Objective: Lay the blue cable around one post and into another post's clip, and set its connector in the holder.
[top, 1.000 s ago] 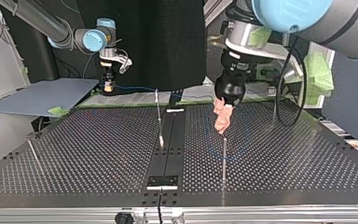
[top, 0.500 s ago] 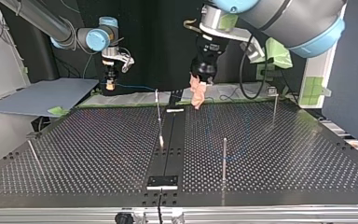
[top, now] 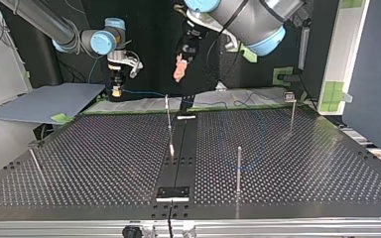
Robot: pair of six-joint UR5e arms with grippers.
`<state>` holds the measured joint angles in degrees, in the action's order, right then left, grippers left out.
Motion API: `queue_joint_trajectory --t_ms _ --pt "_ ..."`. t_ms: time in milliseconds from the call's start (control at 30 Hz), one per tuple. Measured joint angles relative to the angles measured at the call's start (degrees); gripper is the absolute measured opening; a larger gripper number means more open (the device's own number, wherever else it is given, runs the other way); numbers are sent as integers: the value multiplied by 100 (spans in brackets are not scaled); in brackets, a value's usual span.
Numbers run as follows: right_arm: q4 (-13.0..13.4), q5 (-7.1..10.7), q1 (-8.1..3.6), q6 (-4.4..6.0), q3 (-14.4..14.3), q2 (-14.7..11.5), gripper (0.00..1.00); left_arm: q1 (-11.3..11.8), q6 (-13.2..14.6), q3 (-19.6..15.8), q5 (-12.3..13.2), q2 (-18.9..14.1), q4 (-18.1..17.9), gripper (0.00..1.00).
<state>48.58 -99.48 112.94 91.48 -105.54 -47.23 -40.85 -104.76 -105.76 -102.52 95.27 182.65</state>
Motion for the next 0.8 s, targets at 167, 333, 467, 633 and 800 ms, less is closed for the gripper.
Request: queue_joint_trajectory --t_ms 167,333,467,633,800 --pt "116 -12 10 89 0 -1 18 4 -175 -287 -36 285 -286 100" --pt "139 -76 5 125 1 -2 18 82 -340 -544 -251 543 -543 100" --pt "136 -77 -11 137 1 -2 18 178 -359 -746 -331 746 -744 100" --pt "128 -73 19 119 -1 -2 20 221 -384 -991 -288 989 -988 100" --pt "136 -97 64 110 -1 -7 20 251 -510 -1265 -272 1277 -1275 100"
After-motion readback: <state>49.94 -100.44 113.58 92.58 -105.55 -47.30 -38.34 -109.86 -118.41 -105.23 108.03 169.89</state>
